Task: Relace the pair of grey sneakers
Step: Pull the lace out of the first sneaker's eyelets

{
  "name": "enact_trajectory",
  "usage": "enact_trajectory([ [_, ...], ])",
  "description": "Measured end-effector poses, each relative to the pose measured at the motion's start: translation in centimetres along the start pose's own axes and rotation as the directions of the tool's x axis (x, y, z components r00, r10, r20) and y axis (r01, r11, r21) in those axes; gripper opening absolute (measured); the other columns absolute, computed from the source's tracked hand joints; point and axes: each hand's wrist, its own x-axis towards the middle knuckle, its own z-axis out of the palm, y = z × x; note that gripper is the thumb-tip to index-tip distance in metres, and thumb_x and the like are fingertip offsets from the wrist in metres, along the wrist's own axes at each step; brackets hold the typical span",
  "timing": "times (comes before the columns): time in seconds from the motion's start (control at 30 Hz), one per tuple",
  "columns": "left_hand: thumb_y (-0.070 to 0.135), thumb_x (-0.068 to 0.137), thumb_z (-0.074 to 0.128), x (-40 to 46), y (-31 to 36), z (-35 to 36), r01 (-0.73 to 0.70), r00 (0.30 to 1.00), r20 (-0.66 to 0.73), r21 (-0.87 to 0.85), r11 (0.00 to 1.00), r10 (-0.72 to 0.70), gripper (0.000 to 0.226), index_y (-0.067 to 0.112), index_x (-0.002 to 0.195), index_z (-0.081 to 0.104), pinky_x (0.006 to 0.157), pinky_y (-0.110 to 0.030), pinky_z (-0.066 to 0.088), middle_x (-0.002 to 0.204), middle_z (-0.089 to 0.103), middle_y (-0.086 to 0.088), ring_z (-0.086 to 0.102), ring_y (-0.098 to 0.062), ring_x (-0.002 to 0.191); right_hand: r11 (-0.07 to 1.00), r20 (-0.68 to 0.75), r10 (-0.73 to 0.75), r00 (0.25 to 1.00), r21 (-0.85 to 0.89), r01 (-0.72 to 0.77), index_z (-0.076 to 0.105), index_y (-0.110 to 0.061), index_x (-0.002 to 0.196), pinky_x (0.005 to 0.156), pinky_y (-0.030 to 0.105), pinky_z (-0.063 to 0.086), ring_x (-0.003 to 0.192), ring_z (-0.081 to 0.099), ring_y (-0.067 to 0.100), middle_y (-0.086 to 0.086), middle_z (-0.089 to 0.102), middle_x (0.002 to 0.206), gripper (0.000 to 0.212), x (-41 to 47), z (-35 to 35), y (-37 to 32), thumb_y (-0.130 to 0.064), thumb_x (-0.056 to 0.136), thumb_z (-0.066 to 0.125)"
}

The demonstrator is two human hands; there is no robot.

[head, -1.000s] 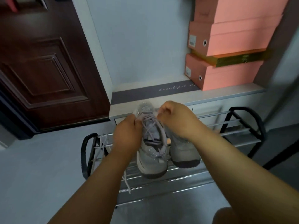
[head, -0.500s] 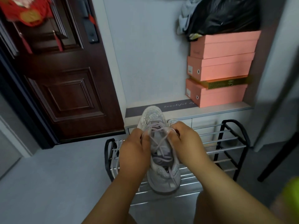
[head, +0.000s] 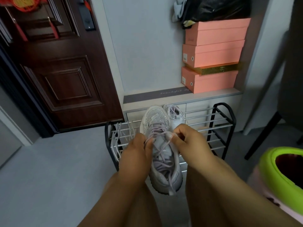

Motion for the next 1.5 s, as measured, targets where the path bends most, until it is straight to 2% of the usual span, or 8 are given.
enact_trajectory([
  [0.4, 0.064, 0.087, 0.018, -4.2, -1.2, 0.7, 0.041, 0.968, 0.241, 0.136, 0.99, -0.073, 0.033, 0.035, 0.082, 0.033, 0.055, -0.029, 0.043, 0.076, 0.048, 0.009, 0.05, -0.008, 0.064, 0.998, 0.118, 0.003, 0.993, -0.062, 0.004, 0.052, -0.024, 0.076, 0.052, 0.012, 0.035, 0.056, 0.048, -0.003, -0.008, 0.052, 0.06, 0.018, -3.7, -0.4, 1.0, -0.035, 0.087, 0.06],
  [0.77, 0.077, 0.084, 0.014, -5.4, -2.7, 0.6, 0.03, 0.99, 0.133, 0.057, 0.998, -0.037, 0.042, 0.043, 0.082, 0.039, 0.053, -0.039, 0.051, 0.063, 0.051, 0.011, 0.052, -0.007, 0.056, 0.996, 0.185, 0.086, 0.979, -0.036, -0.081, 0.056, -0.022, 0.078, 0.057, 0.011, 0.038, 0.064, 0.055, 0.005, -0.003, 0.061, 0.071, 0.02, -4.0, -0.7, 0.1, -0.039, 0.086, 0.062],
  [0.9, 0.078, 0.085, 0.012, -5.6, -3.0, 0.5, -0.001, 0.986, 0.165, 0.14, 0.99, -0.023, 0.045, 0.042, 0.085, 0.04, 0.049, -0.037, 0.052, 0.062, 0.053, 0.013, 0.053, -0.007, 0.053, 0.991, 0.218, 0.099, 0.971, 0.064, -0.115, 0.055, -0.018, 0.073, 0.057, 0.025, 0.044, 0.059, 0.054, 0.009, 0.002, 0.061, 0.067, 0.02, -4.3, -0.5, 0.6, -0.029, 0.084, 0.068],
  [1.0, 0.077, 0.085, 0.016, -5.2, -2.5, 0.9, 0.011, 0.983, 0.182, 0.093, 0.996, -0.028, 0.041, 0.044, 0.085, 0.041, 0.051, -0.038, 0.052, 0.064, 0.053, 0.013, 0.054, -0.005, 0.056, 0.99, 0.218, 0.138, 0.966, -0.05, -0.13, 0.054, -0.022, 0.076, 0.057, 0.015, 0.042, 0.058, 0.052, 0.002, -0.001, 0.061, 0.068, 0.022, -4.2, -0.7, 1.2, -0.04, 0.081, 0.067],
  [1.1, 0.078, 0.083, 0.024, -4.6, -2.2, 1.3, 0.099, 0.973, 0.21, 0.005, 0.995, -0.097, 0.039, 0.045, 0.09, 0.044, 0.052, -0.04, 0.054, 0.068, 0.058, 0.013, 0.058, -0.004, 0.056, 0.985, 0.237, 0.156, 0.959, 0.029, -0.167, 0.054, -0.02, 0.077, 0.064, 0.03, 0.044, 0.061, 0.051, 0.008, -0.006, 0.057, 0.067, 0.02, -4.0, -0.6, 1.2, -0.033, 0.078, 0.07],
  [1.3, 0.058, 0.078, 0.047, -3.2, -0.5, 1.1, 0.281, 0.93, 0.304, -0.232, 0.931, -0.206, 0.024, 0.035, 0.084, 0.051, 0.064, -0.026, 0.055, 0.071, 0.061, 0.018, 0.058, 0.002, 0.06, 0.925, 0.297, 0.193, 0.935, 0.264, -0.275, 0.054, -0.013, 0.069, 0.055, 0.02, 0.036, 0.054, 0.042, 0.006, -0.003, 0.049, 0.061, 0.021, -2.9, 0.1, 0.3, -0.01, 0.076, 0.073],
  [1.37, 0.041, 0.082, 0.056, -2.7, 0.2, 0.9, 0.364, 0.908, 0.344, -0.369, 0.855, -0.238, 0.018, 0.026, 0.073, 0.053, 0.05, -0.009, 0.042, 0.06, 0.056, 0.014, 0.048, 0.004, 0.05, 0.86, 0.338, 0.252, 0.907, 0.352, -0.37, 0.053, -0.014, 0.065, 0.048, 0.015, 0.034, 0.048, 0.04, 0.002, -0.005, 0.047, 0.056, 0.024, -2.6, 0.2, 0.4, -0.003, 0.077, 0.071],
  [1.5, 0.02, 0.091, 0.055, -1.4, 0.3, 0.4, 0.587, 0.788, 0.518, -0.471, 0.658, -0.333, 0.018, 0.014, 0.076, 0.063, 0.049, -0.013, 0.044, 0.064, 0.062, 0.003, 0.056, -0.008, 0.057, 0.743, 0.456, 0.28, 0.845, 0.455, -0.491, 0.052, -0.013, 0.063, 0.05, 0.017, 0.032, 0.047, 0.04, 0.004, -0.001, 0.046, 0.055, 0.026, -1.6, -0.4, 0.9, 0.004, 0.08, 0.062],
])
